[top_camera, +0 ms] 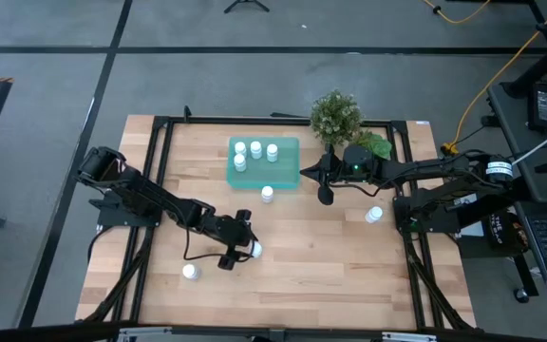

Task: Pick and place pill bottles into a basket
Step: Put the white pill bottle into the green bin

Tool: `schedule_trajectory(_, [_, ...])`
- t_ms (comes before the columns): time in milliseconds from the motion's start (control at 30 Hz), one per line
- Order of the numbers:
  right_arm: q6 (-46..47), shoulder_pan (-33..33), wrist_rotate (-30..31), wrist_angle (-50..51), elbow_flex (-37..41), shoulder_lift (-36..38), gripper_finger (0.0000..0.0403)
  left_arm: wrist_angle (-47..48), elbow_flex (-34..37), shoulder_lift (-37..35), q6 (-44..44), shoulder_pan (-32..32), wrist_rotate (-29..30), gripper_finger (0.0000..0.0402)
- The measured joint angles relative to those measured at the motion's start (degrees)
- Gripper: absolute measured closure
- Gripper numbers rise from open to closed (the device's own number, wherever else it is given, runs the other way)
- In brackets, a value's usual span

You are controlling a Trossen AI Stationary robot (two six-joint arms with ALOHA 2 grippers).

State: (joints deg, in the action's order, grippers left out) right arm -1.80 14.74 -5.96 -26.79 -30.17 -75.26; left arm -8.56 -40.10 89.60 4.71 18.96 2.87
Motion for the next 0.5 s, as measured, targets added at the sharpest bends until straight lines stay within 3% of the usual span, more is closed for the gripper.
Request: schedule_trajectory(500, [0.02,0.02,0.00,0.00,0.00,0.00,0.0391,-0.30,0.04,1.44,-1.43,0.00,-0.80,0.0164])
